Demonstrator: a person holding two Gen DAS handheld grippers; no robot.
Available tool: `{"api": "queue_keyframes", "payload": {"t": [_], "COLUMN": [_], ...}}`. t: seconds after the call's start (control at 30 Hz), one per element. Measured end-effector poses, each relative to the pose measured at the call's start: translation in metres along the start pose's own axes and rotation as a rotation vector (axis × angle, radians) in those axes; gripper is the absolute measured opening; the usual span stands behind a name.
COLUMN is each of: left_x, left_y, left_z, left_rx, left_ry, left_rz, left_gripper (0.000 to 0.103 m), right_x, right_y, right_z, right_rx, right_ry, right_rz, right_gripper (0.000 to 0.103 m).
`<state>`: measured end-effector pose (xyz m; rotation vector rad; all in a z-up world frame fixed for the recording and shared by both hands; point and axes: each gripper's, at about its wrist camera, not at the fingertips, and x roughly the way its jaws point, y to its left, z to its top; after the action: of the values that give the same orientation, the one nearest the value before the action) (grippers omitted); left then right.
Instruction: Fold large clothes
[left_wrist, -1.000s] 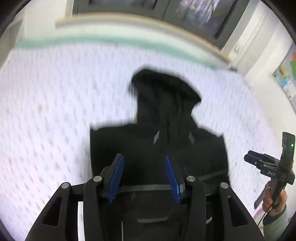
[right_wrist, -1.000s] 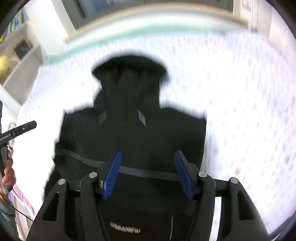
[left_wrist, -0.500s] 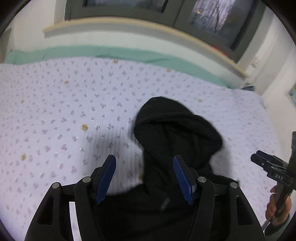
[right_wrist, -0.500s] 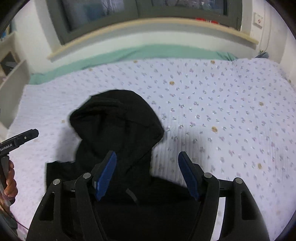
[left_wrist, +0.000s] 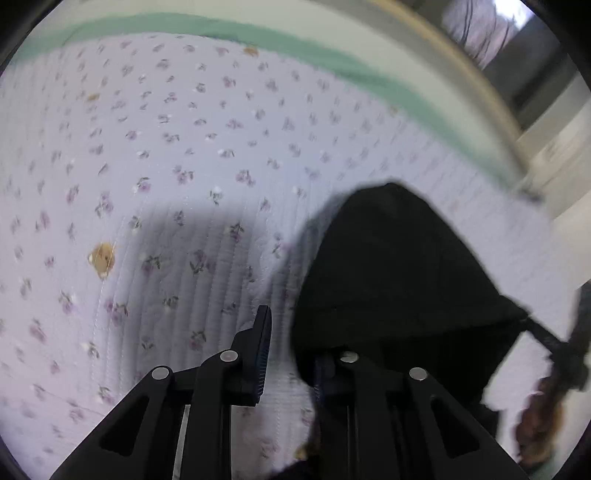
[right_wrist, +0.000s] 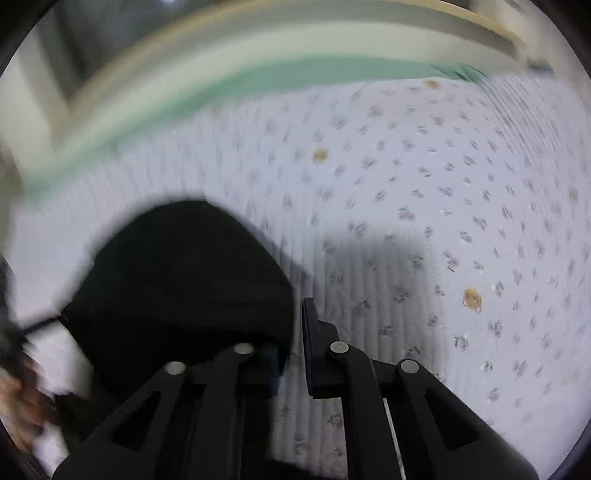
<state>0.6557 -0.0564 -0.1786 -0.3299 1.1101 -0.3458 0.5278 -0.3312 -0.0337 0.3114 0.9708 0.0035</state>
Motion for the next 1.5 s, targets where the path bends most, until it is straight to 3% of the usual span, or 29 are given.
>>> {"api": "queue_keyframes", "payload": {"t": [0.03,0.1,0.17,0.2,0.27,0.33,0.43,0.47,0.53,0.67,0.8,0.87,1.03,1.1,1.2,1.37,1.5], "left_x": [-0.005,0.006,0.038,0.049,0.044,0.031,0.005,-0.005,-0.033,-0.074,-0.065,-0.039,0.028,0.043,0.048,0.032,-0.019], "left_y": [0.005,0.012,0.023,0.028,0.022,0.013,0.005,0.005,0.000,-0.027,-0.065,-0.066,-0.033,-0.020,-0.011,-0.020,-0.028], "left_z": [-0.005,-0.013,-0.021,-0.024,-0.022,-0.025,-0.035,-0.038,-0.043,-0.031,0.000,0.006,-0.018,-0.027,-0.028,-0.027,-0.013], "left_rx": [-0.002,-0.009,-0.025,-0.036,-0.007,0.063,0.155,0.169,0.200,0.249,0.267,0.258,0.193,0.158,0.124,0.167,0.245], "left_ry": [-0.009,0.024,0.119,0.125,0.117,0.100,0.098,0.096,0.074,-0.004,-0.041,0.008,0.174,0.184,0.169,0.162,0.109], "left_rz": [-0.029,-0.008,0.031,0.028,0.032,0.056,0.073,0.072,0.058,-0.013,-0.091,-0.118,-0.077,-0.095,-0.112,-0.100,-0.138], "left_gripper": [0.034,0.039,0.039,0.040,0.040,0.041,0.049,0.049,0.049,0.049,0.051,0.051,0.051,0.051,0.050,0.051,0.053], "right_x": [-0.003,0.004,0.041,0.063,0.076,0.069,0.042,0.032,0.006,-0.032,-0.035,-0.019,0.062,0.082,0.093,0.087,0.052], "right_y": [-0.005,-0.013,-0.026,-0.035,-0.041,-0.039,-0.036,-0.034,-0.032,-0.021,0.010,0.022,0.017,0.009,0.004,0.007,0.008], "right_z": [-0.003,-0.018,-0.033,-0.041,-0.046,-0.043,-0.046,-0.049,-0.056,-0.048,-0.018,-0.012,-0.034,-0.045,-0.051,-0.048,-0.033], "right_rx": [0.008,-0.020,0.008,0.048,0.063,0.036,-0.034,-0.060,-0.108,-0.117,-0.128,-0.159,-0.159,-0.145,-0.131,-0.166,-0.209], "right_ry": [-0.012,-0.003,0.098,0.158,0.176,0.190,0.203,0.204,0.200,0.138,0.069,0.079,0.263,0.304,0.276,0.279,0.287], "right_rz": [0.013,-0.012,-0.020,0.016,0.041,0.055,0.053,0.038,0.036,0.099,0.169,0.146,0.105,0.105,0.119,0.127,0.193], "right_gripper": [0.017,0.019,0.019,0.019,0.020,0.022,0.039,0.050,0.054,0.054,0.054,0.054,0.053,0.052,0.050,0.051,0.060]}}
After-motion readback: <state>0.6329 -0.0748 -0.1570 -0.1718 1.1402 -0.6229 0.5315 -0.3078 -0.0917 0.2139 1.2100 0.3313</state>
